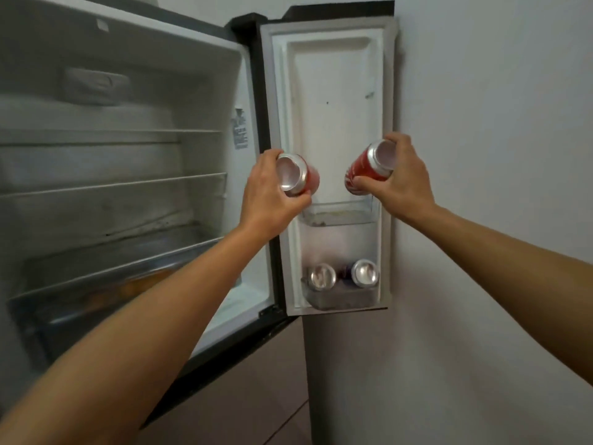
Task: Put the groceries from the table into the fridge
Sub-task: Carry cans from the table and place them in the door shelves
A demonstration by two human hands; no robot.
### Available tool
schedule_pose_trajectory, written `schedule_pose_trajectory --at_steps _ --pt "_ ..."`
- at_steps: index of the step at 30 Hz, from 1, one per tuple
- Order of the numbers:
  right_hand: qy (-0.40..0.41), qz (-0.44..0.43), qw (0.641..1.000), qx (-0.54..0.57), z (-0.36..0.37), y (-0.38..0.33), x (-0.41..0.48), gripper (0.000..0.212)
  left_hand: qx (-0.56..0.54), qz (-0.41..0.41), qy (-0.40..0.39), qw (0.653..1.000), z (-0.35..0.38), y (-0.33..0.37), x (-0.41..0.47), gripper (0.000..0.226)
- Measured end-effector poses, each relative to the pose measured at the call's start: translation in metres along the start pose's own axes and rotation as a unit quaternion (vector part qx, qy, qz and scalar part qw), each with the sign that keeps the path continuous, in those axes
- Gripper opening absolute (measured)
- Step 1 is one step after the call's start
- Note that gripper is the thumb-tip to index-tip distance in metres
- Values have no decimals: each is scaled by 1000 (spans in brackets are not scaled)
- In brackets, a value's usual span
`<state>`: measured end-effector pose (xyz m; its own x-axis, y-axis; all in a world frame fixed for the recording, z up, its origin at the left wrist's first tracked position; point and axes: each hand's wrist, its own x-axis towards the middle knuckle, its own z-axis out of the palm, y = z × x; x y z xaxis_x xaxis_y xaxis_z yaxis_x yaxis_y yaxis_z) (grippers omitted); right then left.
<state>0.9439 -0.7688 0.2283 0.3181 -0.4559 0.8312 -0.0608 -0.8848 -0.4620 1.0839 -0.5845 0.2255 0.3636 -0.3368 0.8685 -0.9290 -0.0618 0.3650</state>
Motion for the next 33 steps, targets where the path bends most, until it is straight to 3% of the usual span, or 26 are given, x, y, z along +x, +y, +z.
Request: schedule_pose_trajectory --at_steps 12,21,29,33 --pt "-20 16 998 -62 66 71 20 71 -26 3 -129 991 92 -71 44 73" --pt "-63 -19 996 -56 71 86 7 57 30 80 -116 990 113 -92 24 65" --pt "-107 -21 991 -80 61 84 4 66 55 28 -112 992 116 -80 6 60" --pt "-61 -84 981 -165 51 87 -11 65 141 26 -98 985 99 -69 -24 60"
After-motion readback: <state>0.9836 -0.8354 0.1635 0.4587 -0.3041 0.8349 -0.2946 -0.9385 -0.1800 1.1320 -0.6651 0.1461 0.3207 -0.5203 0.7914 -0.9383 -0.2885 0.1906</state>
